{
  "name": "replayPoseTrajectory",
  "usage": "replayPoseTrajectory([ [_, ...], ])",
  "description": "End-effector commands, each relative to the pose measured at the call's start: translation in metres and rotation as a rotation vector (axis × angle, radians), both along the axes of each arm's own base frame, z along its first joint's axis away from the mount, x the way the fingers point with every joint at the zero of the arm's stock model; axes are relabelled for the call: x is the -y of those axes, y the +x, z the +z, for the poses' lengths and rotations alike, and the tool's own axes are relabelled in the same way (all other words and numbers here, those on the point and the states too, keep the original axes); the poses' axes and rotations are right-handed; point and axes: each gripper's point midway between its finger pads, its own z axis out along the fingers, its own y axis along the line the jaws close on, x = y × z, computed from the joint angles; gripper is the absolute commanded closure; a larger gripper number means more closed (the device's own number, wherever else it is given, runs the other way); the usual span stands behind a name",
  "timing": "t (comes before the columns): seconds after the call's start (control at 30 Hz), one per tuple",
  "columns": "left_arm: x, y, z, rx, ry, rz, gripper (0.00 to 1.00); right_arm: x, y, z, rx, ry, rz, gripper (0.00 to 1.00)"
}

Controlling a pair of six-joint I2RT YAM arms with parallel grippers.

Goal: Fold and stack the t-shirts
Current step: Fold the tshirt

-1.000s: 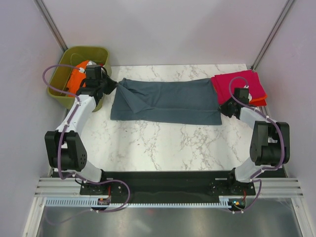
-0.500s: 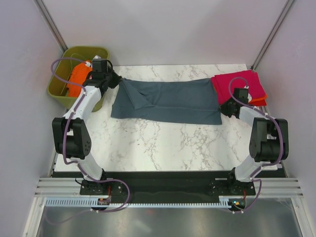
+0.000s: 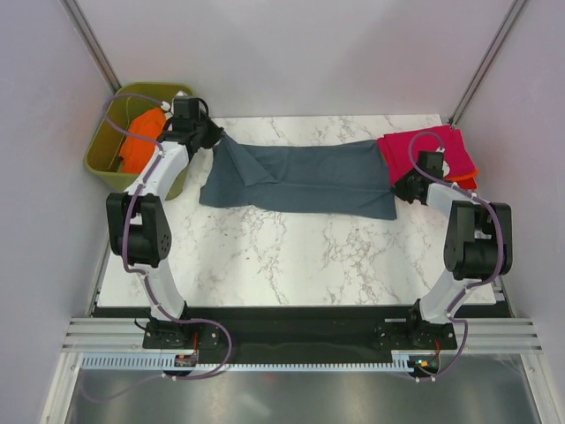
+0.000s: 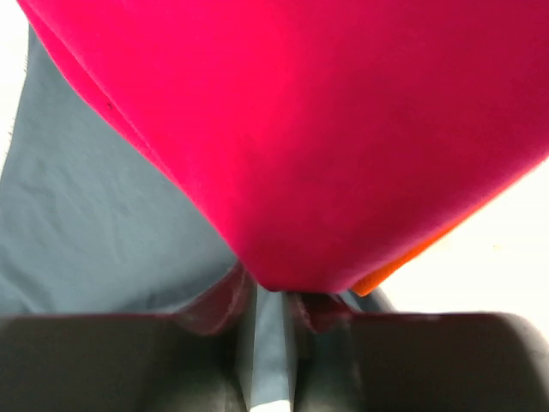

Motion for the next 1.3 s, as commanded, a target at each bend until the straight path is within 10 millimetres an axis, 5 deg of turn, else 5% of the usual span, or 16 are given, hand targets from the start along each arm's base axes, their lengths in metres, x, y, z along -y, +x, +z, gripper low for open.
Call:
replayPoseTrajectory([
  [0.0, 0.000, 0.013, 0.002, 0.017, 0.008, 0.017, 0.86, 0.004, 0.019, 0.017, 0.066, -0.009, 0.002, 0.73],
  [0.03, 0.001, 0.015, 0.001, 0.017, 0.010, 0.013, 0.69, 0.003, 0.018, 0.018, 0.066, -0.011, 0.005, 0.66],
  [0.1, 0.003, 0.016, 0.007, 0.032, 0.028, -0.002, 0.52, 0.006, 0.013, 0.024, 0.083, -0.025, -0.004, 0.54],
  [0.17, 0.002, 0.012, 0.013, 0.039, 0.040, -0.009, 0.38, 0.006, 0.009, 0.039, 0.122, -0.032, -0.011, 0.52],
  [0.23, 0.000, 0.000, 0.035, 0.073, 0.052, -0.018, 0.10, 0.007, -0.002, 0.040, 0.132, -0.038, -0.025, 0.45],
  [0.33, -0.002, -0.028, 0.051, 0.095, 0.054, -0.025, 0.07, 0.007, -0.018, 0.053, 0.192, -0.046, -0.039, 0.40],
  [0.37, -0.001, -0.040, 0.037, 0.063, 0.060, -0.039, 0.06, 0.005, -0.023, 0.066, 0.231, -0.038, -0.045, 0.40],
  [0.43, -0.002, -0.063, 0.048, 0.083, 0.052, -0.046, 0.05, 0.000, -0.037, 0.058, 0.231, -0.023, -0.051, 0.45],
  [0.5, -0.004, -0.088, 0.022, 0.039, 0.045, -0.044, 0.05, -0.007, -0.051, 0.055, 0.246, 0.017, -0.052, 0.50],
  [0.53, -0.002, -0.104, 0.039, 0.096, 0.026, -0.059, 0.05, -0.010, -0.056, 0.054, 0.250, 0.032, -0.050, 0.53],
  [0.57, -0.003, -0.124, 0.006, 0.040, 0.015, -0.058, 0.05, -0.012, -0.061, 0.057, 0.262, 0.041, -0.052, 0.53],
  [0.63, -0.003, -0.144, 0.018, 0.132, -0.017, -0.056, 0.06, -0.019, -0.072, 0.050, 0.259, 0.063, -0.058, 0.53],
  [0.67, -0.004, -0.161, -0.012, 0.080, -0.026, -0.047, 0.07, -0.020, -0.076, 0.048, 0.259, 0.065, -0.061, 0.53],
  [0.73, -0.010, -0.183, -0.026, 0.089, -0.035, -0.017, 0.09, -0.021, -0.085, 0.037, 0.248, 0.071, -0.090, 0.52],
  [0.97, -0.023, -0.212, -0.058, 0.097, -0.063, 0.071, 0.14, -0.027, -0.088, 0.011, 0.223, 0.130, -0.160, 0.46],
  [1.27, -0.026, -0.212, -0.083, 0.056, -0.069, 0.105, 0.15, -0.012, -0.081, -0.019, 0.176, 0.112, -0.282, 0.47],
])
